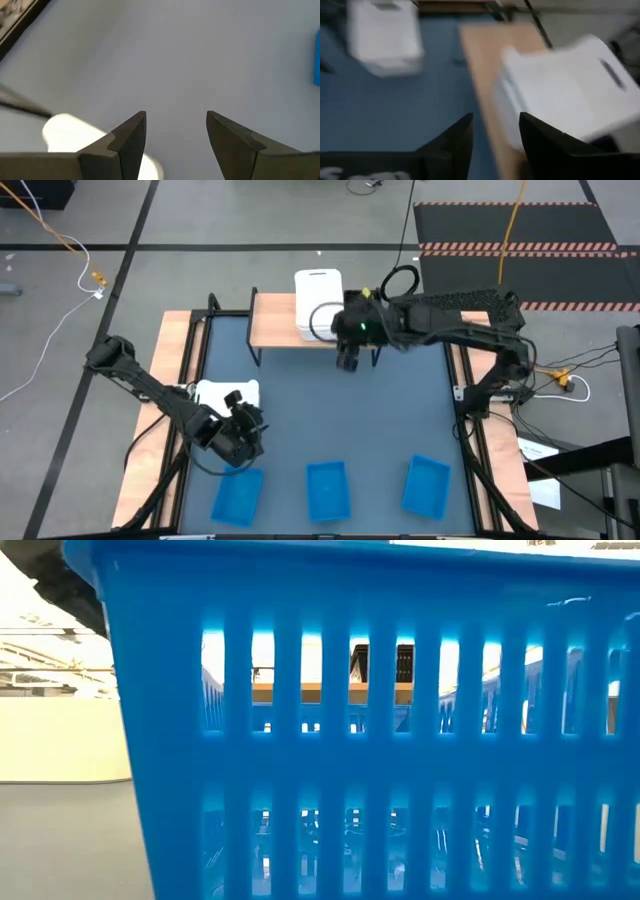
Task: Stack baskets on shelf by color
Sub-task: Stack the white bin on the white bin on the shelf
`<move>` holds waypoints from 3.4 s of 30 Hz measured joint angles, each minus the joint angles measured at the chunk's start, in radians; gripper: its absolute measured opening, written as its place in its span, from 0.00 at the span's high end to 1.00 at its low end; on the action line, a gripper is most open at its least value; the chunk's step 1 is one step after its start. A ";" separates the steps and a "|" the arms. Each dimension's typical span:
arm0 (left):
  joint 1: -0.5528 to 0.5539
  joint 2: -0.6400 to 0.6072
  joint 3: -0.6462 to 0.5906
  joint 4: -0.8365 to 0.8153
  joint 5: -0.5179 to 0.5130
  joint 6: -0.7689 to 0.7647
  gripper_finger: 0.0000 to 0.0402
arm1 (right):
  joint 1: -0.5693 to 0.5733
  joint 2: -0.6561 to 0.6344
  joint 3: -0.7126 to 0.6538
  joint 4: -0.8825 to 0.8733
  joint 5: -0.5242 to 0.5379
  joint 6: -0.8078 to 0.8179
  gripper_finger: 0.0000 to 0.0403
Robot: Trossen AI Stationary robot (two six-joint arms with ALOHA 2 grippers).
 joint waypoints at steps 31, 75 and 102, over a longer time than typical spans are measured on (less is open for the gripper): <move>0.032 -0.078 0.000 -0.271 0.151 -0.333 0.48 | 0.265 0.334 -0.560 1.335 -0.067 0.053 0.64; 0.388 0.055 0.000 0.303 0.385 0.271 0.94 | 0.282 -0.005 -0.822 1.560 0.042 -0.116 0.50; 0.369 -0.137 0.001 -0.032 0.545 0.540 0.60 | 0.276 -0.069 -0.871 1.437 0.095 -0.098 0.50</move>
